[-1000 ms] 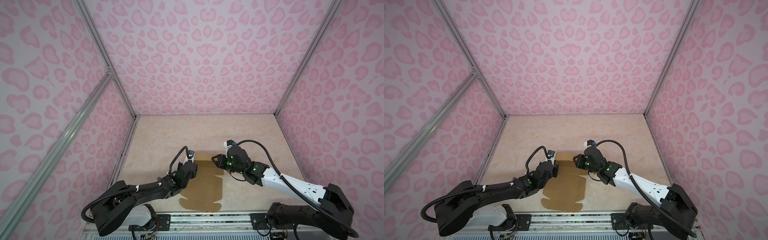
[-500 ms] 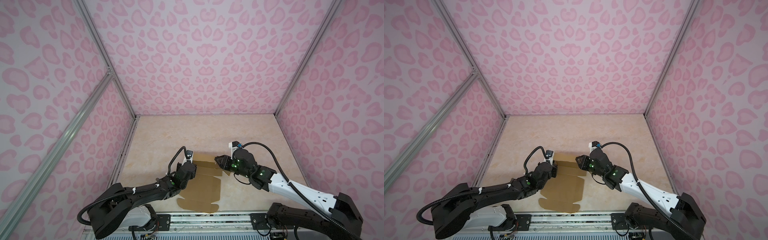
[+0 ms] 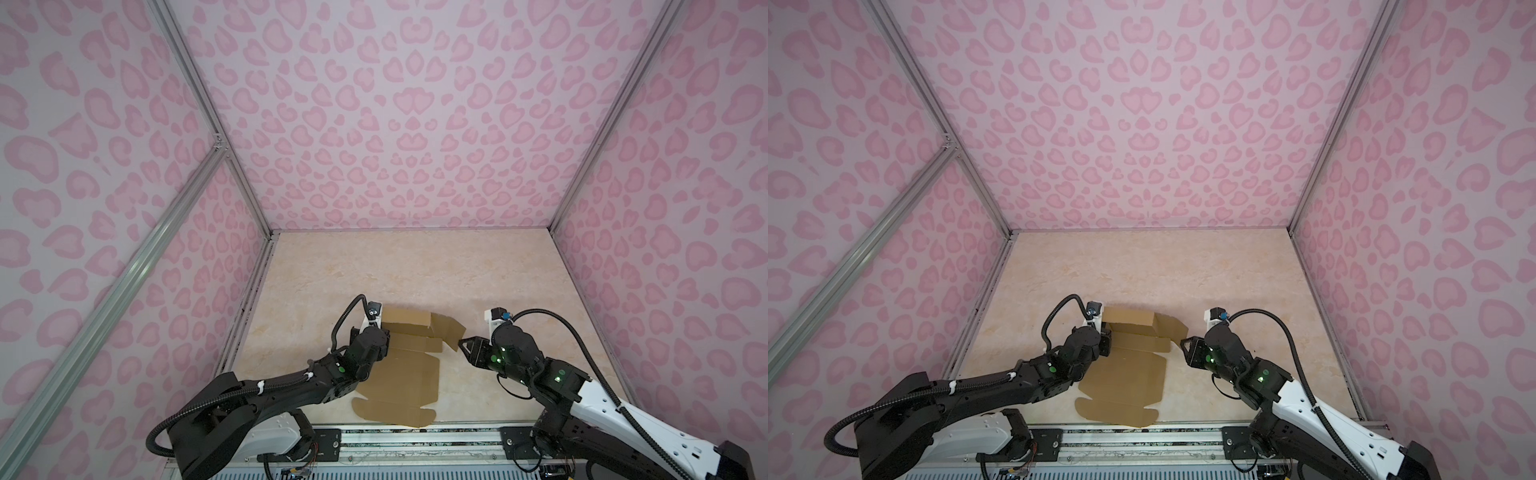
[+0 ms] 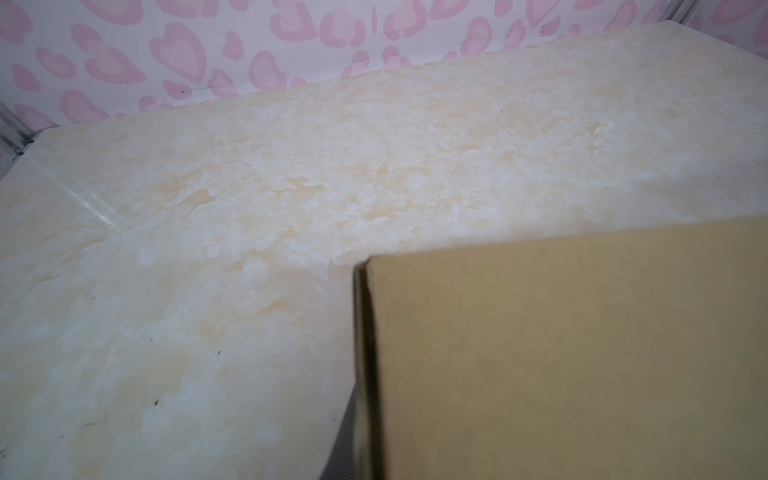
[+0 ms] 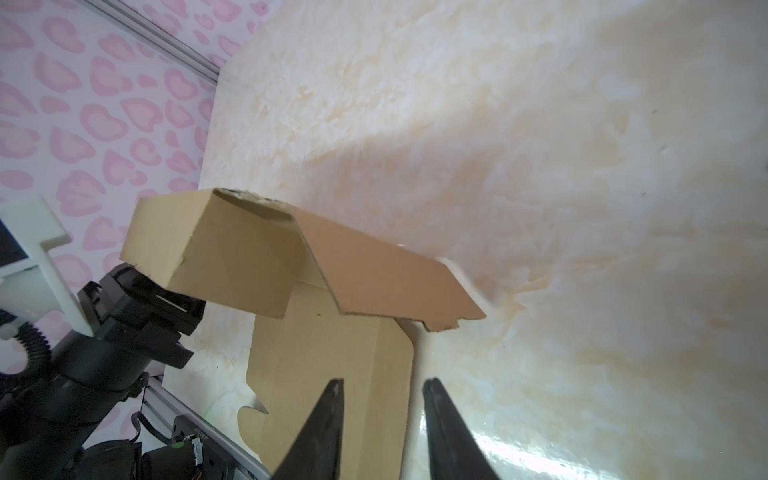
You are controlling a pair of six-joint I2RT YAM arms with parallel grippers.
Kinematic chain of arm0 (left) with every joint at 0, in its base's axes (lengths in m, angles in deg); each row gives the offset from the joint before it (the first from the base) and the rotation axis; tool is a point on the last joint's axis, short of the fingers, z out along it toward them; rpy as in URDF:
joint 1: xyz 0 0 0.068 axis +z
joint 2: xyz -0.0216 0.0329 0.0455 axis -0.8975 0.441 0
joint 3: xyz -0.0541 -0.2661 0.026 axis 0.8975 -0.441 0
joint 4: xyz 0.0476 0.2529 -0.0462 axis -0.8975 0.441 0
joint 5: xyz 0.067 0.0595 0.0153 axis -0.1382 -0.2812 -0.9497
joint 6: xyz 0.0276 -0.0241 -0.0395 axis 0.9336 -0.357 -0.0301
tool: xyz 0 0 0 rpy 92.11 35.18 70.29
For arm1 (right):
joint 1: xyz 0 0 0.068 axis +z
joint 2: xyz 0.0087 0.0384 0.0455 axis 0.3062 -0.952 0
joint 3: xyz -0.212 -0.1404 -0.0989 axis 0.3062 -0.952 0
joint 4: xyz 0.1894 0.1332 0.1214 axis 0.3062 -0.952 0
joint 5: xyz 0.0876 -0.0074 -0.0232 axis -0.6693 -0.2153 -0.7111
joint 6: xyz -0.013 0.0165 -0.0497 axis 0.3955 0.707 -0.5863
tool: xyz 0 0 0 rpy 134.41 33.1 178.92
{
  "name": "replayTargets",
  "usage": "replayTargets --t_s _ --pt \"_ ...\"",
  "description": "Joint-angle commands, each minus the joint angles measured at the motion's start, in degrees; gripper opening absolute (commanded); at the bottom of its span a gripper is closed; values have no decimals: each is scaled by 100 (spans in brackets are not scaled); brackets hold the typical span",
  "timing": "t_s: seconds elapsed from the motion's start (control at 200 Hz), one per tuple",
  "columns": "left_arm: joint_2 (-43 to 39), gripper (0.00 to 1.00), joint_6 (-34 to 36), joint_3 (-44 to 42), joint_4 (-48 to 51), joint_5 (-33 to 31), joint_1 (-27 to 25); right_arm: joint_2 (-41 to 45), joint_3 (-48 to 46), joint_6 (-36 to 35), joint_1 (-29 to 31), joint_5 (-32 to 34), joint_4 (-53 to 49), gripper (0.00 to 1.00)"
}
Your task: Fold the paper box
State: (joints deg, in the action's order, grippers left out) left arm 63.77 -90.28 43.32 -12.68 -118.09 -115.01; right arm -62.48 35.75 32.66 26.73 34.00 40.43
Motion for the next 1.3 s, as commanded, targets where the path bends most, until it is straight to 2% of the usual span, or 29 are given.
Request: replayTargets --t_s 0.0,0.095,0.165,0.35,0.47,0.7,0.895,1.145,1.295 --pt "-162 4 -153 114 145 -95 3 248 214 -351 -104 747 -608 36" --pt "-378 4 -290 263 401 -53 2 183 485 -512 -485 856 -1118 35" --pt "-509 4 -374 426 666 0 3 125 555 -615 -960 631 -1237 35" --pt "-898 4 -482 788 1397 304 3 -236 533 -912 -2342 -828 -675 36" --pt "-1146 4 -569 831 1655 477 3 -623 380 -789 -2751 -1775 211 36" --pt "-1392 4 -667 875 1887 768 3 -1288 134 -459 -2654 -2721 1637 37" --pt "-1472 4 -661 942 1994 777 3 -1410 89 -486 -1883 -2333 1839 38" --pt "-1453 4 -689 937 1969 766 3 -1366 -235 -163 -1715 -2356 2062 38" --pt "-1473 4 -706 901 1947 716 3 -1153 -347 -38 -1397 -2158 2023 37"
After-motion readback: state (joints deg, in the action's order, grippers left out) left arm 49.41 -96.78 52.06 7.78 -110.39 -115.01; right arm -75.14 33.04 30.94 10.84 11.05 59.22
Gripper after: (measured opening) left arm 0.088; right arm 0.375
